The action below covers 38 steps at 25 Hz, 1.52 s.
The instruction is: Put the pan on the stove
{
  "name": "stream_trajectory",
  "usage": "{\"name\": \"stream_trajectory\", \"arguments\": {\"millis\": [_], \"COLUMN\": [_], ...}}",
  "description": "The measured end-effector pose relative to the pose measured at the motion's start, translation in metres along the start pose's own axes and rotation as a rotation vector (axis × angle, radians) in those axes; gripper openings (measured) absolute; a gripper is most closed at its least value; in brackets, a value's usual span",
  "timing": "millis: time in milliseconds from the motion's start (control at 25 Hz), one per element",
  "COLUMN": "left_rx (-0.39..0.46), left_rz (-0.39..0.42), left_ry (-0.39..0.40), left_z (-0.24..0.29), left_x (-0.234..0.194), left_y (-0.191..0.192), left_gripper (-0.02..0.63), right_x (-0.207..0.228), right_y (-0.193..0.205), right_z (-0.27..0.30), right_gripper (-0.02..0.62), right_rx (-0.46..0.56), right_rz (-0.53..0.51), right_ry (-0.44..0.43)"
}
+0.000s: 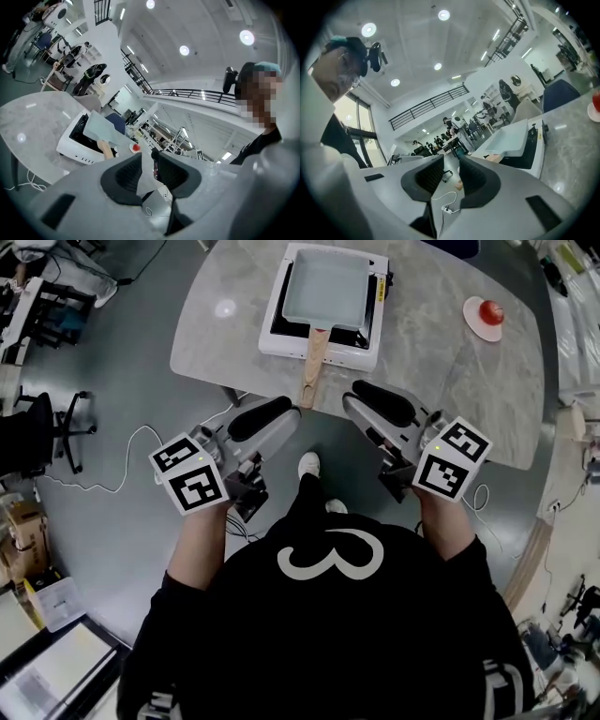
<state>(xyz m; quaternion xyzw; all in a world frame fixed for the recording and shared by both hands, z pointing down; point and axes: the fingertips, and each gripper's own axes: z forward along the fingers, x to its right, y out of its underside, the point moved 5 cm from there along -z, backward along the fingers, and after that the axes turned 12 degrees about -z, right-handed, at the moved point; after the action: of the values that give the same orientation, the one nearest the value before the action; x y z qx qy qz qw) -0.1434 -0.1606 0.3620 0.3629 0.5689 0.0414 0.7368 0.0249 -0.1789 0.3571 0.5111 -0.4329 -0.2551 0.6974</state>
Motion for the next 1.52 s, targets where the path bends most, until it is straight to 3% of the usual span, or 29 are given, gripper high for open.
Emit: {"name": "stream_trajectory", "arguments": {"millis": [120, 240, 400, 880, 1240, 1520], "left_rx": [0.009, 0.01, -0.002, 0.015, 0.009, 0.018], "left_rz": [0.033, 0.055, 0.144, 0.351, 0.463, 0.44], "left_ry": [0.031, 0.075, 0.077, 0.073, 0.075, 0.088], "left_z": [-0.003, -0.005, -0.003, 0.003, -0.002, -0.005], "left_x": [0.026, 0.051, 0.081, 0.163, 0.207, 0.208], "left_y": [0.008, 0.018, 0.032, 0.066, 0.091, 0.094], "left_gripper": [0.086, 0.072, 0.052, 0.034, 0.028, 0.028], "right_x": [-0.022, -0.046, -0.07, -0.119, -0.156, -0.16], "right_y": [-0.008, -0.015, -0.025, -0.037, -0.047, -0.042], "right_z": [-0.015, -0.033, -0.063, -0.135, -0.168, -0.167], "right_gripper": [0.054, 0.037, 0.031, 0.021, 0.014, 0.014], "right_rx": [-0.003, 0.008, 0.023, 0.076, 0.131, 0.127], "right_rz": [-0.078, -0.133, -0.217, -0.267, -0.286, -0.291], "right_ry": [-0.039, -0.111, -0.136, -0.165, -0.217, -0.234]}}
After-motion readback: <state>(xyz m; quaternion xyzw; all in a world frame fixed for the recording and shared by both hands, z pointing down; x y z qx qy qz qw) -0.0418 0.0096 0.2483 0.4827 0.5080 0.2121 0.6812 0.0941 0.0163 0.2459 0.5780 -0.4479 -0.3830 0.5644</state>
